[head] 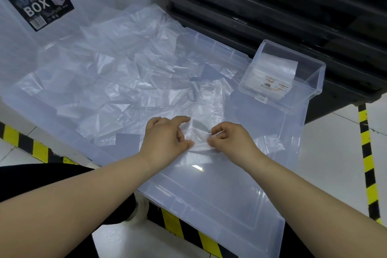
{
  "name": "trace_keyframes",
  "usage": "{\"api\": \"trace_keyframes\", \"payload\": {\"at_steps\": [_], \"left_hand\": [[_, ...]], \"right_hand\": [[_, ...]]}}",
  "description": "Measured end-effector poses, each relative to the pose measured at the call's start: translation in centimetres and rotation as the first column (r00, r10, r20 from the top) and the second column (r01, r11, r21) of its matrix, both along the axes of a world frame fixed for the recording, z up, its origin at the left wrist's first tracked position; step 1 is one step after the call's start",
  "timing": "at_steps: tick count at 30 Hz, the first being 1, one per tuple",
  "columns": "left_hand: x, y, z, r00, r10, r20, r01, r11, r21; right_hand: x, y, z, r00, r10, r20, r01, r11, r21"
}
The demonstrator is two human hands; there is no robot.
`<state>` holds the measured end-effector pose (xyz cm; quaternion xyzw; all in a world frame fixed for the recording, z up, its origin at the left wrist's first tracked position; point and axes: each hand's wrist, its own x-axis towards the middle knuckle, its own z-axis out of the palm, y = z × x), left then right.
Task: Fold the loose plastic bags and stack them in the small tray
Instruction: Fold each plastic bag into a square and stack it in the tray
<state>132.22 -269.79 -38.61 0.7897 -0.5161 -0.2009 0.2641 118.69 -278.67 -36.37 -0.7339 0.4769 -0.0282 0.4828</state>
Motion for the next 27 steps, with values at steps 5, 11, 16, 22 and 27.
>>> {"api": "trace_keyframes", "payload": {"at_steps": [5, 11, 16, 22, 27], "left_hand": [[0.0, 0.2, -0.3, 1.000, 0.015, -0.012, -0.015, 0.999, -0.036], [0.1, 0.3, -0.2, 0.990, -0.071, 0.120, 0.075, 0.997, -0.028], [-0.1, 0.6, -1.3, 0.828, -0.280, 0.486, 0.422, 0.882, -0.209], [-1.0, 2.0, -2.3, 0.723, -0.431, 0.540, 0.500, 0.866, 0.022], [-0.3, 1.8, -3.0, 0.697, -0.425, 0.577, 0.452, 0.886, 0.107]], "right_hand": [[0.3, -0.1, 0.6, 0.991, -0.106, 0.079, 0.090, 0.978, 0.190], [0.2, 0.2, -0.4, 1.000, -0.013, 0.003, 0.013, 1.000, -0.006], [-0.1, 0.2, -0.8, 1.000, -0.009, 0.027, 0.010, 0.999, -0.048], [-0.4, 0.3, -0.8, 0.999, 0.001, 0.043, 0.003, 0.996, -0.087], [-1.2, 0.7, -0.8, 0.993, 0.101, -0.065, -0.115, 0.957, -0.268]]}}
